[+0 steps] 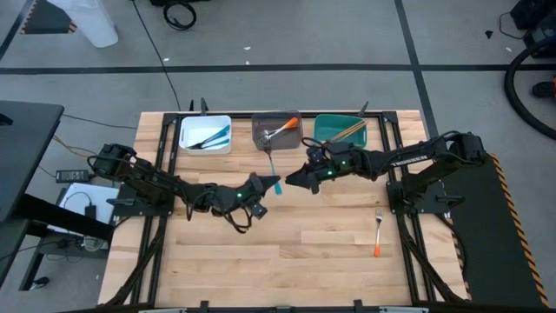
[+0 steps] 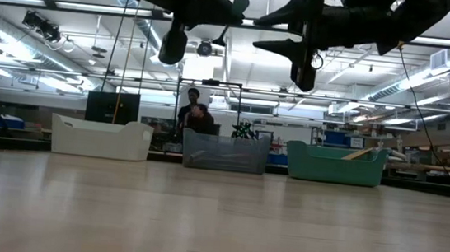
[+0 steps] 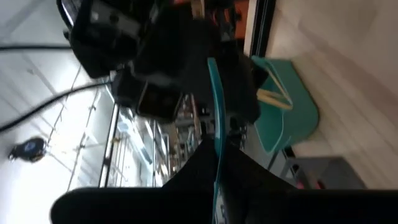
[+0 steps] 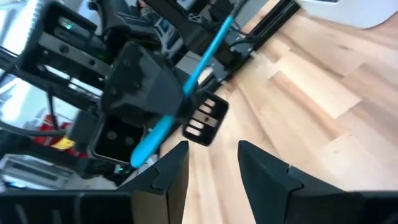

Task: Sort silverware by color (type)
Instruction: Put the blue fork into the white bin

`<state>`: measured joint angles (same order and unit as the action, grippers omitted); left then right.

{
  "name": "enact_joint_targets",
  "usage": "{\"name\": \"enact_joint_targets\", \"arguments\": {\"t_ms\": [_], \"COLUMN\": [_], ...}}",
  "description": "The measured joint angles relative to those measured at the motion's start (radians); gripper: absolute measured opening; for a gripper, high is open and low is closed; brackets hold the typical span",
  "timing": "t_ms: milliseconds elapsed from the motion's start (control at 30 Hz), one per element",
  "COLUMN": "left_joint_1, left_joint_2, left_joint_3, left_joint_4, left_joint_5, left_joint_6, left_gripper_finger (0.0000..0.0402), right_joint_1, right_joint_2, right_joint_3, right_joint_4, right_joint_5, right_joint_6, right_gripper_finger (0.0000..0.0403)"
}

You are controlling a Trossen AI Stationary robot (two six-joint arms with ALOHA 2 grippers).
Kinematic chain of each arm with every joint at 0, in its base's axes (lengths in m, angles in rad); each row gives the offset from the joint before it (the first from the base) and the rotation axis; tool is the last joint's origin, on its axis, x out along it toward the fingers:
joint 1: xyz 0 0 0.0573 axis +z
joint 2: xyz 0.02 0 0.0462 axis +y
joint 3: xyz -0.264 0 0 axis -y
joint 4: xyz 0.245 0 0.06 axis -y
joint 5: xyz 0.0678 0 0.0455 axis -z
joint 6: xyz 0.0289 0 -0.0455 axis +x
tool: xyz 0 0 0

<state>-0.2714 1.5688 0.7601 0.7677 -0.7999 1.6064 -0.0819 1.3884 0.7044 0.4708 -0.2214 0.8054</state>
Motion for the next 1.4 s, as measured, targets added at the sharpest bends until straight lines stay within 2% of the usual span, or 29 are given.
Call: {"name": "enact_joint_targets", "arguments": {"t_ms": [267,500,700,800,967,1167,1400], "left_joint_1": [0.0,0.012,0.036,0.06,0.12,0.196,0.269], "left_joint_2": [0.0,-0.001,-0.001,-0.002,-0.002,-0.002,-0.002], "left_joint_3": [0.0,0.0,0.0,0.0,0.0,0.0,0.0], "left_joint_4": [0.003,0.006,-0.013,-0.049,-0.187,-0.417,-0.614], "left_joint_5": [-0.139,-0.231,-0.251,-0.254,-0.255,-0.234,-0.197], "left_joint_6": [-0.003,-0.064,-0.128,-0.157,-0.239,-0.372,-0.549], "left_gripper_finger": [0.0014,0.0014,0.0014,0.0015,0.0015,0.0015,0.0015], "right_joint_1": [0.038,0.138,0.236,0.277,0.322,0.354,0.356], "right_joint_2": [0.0,0.0,0.0,0.0,0.0,0.0,0.0], "right_joint_3": [0.0,0.0,0.0,0.0,0.0,0.0,0.0], "right_joint_4": [-0.019,-0.034,-0.037,-0.037,-0.037,-0.039,-0.084], "right_joint_5": [0.112,0.353,0.59,0.675,0.719,0.802,0.805], "right_joint_6": [-0.073,-0.147,-0.232,-0.273,-0.357,-0.378,-0.363], "right_gripper_finger": [0.0147,0.0147,0.0147,0.0147,0.0147,0.0147,0.0147]}}
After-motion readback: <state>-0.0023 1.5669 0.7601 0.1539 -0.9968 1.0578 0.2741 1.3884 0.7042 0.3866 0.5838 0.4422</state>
